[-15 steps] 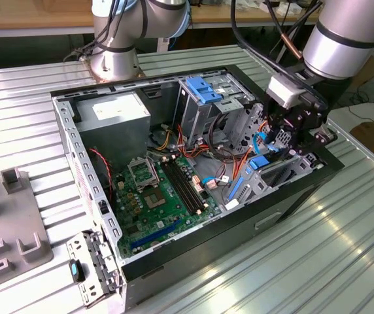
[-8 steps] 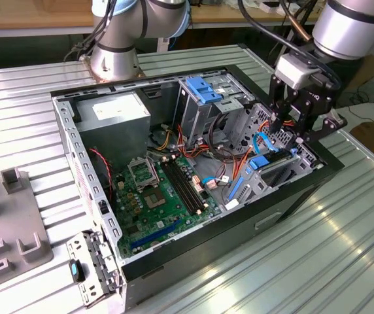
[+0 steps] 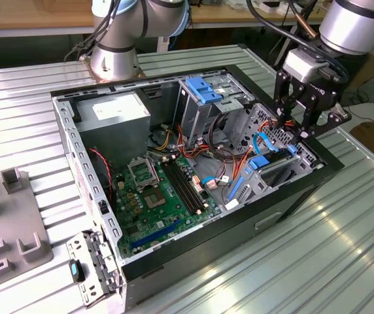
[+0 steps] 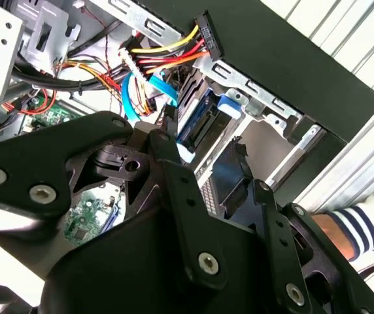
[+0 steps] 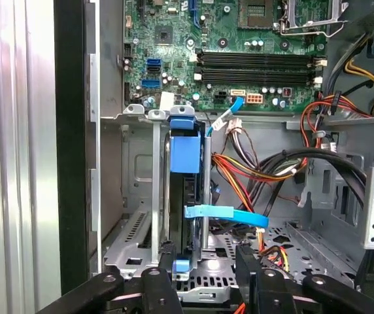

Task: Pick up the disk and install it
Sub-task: 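Insert the first disk wire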

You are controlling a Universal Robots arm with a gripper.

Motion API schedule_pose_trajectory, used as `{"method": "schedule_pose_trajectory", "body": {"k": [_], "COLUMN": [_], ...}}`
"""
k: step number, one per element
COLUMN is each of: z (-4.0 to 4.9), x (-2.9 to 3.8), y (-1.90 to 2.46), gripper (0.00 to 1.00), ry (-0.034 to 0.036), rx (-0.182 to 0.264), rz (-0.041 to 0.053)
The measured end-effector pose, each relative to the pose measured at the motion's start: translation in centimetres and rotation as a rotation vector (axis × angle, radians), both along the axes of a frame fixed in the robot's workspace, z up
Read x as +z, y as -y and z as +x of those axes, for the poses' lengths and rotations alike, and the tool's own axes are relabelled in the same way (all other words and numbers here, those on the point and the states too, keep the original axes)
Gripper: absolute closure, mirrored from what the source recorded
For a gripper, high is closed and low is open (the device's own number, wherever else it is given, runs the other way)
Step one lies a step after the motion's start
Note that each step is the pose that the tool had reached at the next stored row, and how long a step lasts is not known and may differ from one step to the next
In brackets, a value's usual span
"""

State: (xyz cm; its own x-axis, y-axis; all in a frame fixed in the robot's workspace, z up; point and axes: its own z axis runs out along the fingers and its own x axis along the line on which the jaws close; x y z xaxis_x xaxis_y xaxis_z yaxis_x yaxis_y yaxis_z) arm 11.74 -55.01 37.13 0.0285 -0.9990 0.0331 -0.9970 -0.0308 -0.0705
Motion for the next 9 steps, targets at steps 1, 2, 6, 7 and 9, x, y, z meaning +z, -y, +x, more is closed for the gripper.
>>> {"method": "schedule_pose_trajectory", "body": {"k": [1,2,6,7,9], "z": [0.02,0.12,1.33,1.95,2.17], "x": [0.0,-0.01,0.0,0.0,0.0], "y": [-0.04,-0.09,-0.45,-0.52,-0.53], "gripper": [0.51,0.51,0.51,0.51,0.51], "ry": [0.0,0.0,0.0,0.0,0.0], "rx": [0.0,0.003,0.036,0.047,0.086], "rz": [0.0,0.0001,0.0001,0.0,0.0]}}
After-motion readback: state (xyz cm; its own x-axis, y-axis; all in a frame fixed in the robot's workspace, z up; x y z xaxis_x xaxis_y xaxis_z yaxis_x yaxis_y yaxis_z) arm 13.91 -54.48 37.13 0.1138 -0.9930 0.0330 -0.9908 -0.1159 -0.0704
